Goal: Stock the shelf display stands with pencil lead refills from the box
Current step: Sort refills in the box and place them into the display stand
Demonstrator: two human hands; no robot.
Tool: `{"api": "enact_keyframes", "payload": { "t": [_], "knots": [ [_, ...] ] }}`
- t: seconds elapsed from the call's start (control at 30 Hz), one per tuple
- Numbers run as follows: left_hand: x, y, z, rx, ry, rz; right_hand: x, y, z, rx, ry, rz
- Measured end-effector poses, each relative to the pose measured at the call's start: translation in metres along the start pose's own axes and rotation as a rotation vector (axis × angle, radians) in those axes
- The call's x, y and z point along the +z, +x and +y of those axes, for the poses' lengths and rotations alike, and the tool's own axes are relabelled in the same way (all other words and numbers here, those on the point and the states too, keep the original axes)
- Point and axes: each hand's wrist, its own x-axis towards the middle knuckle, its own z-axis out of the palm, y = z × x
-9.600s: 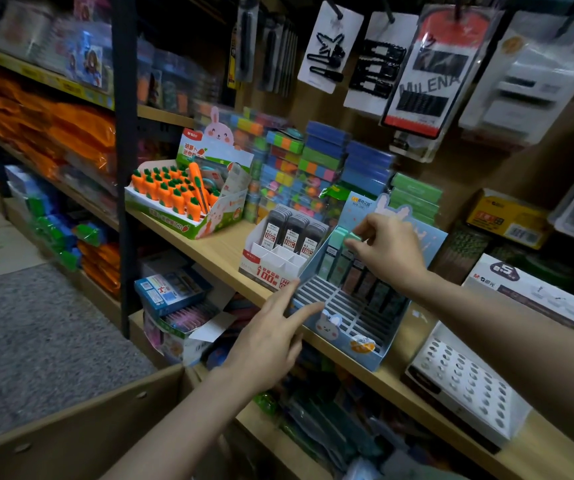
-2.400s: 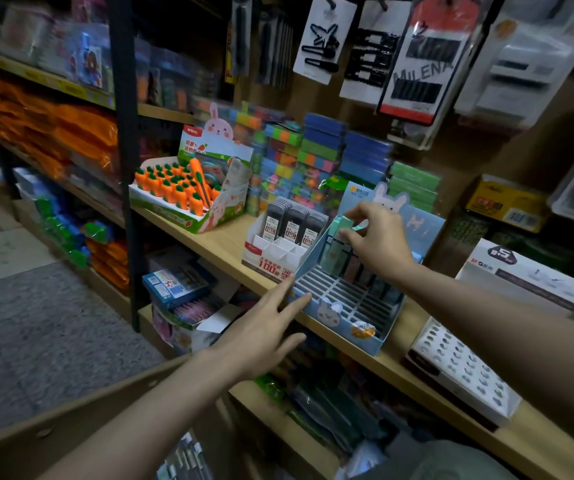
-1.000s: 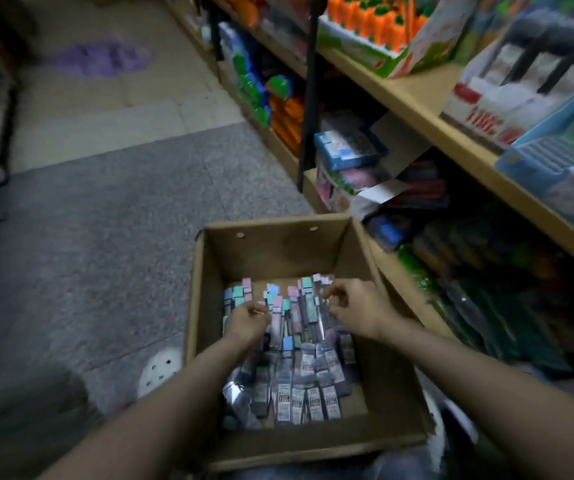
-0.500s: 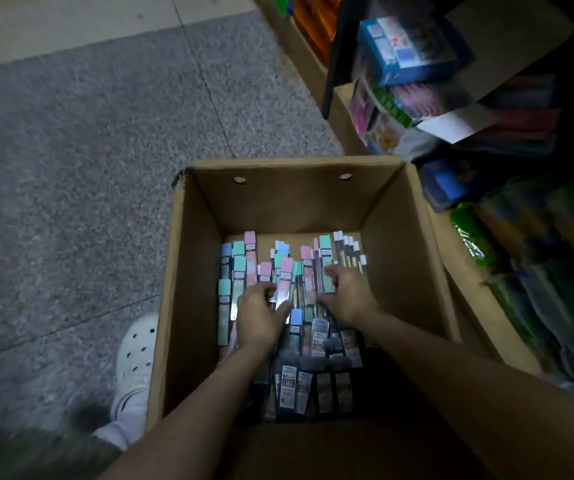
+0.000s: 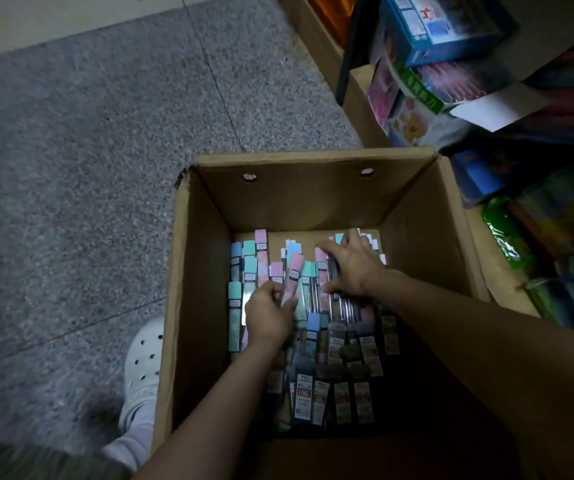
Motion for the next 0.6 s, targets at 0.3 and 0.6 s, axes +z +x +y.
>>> {"api": "enact_keyframes", "payload": {
  "t": [0.3, 0.6],
  "knots": [
    [-0.012, -0.014, 0.005, -0.178, -0.34, -0.136, -0.004, -0.044, 0.003, -0.084, 0.358, 0.097],
    [-0.059, -0.063, 0.054, 0.189, -0.256, -0.399, -0.063, -0.133, -0.012, -0.166, 0.461, 0.331]
  ]
}}
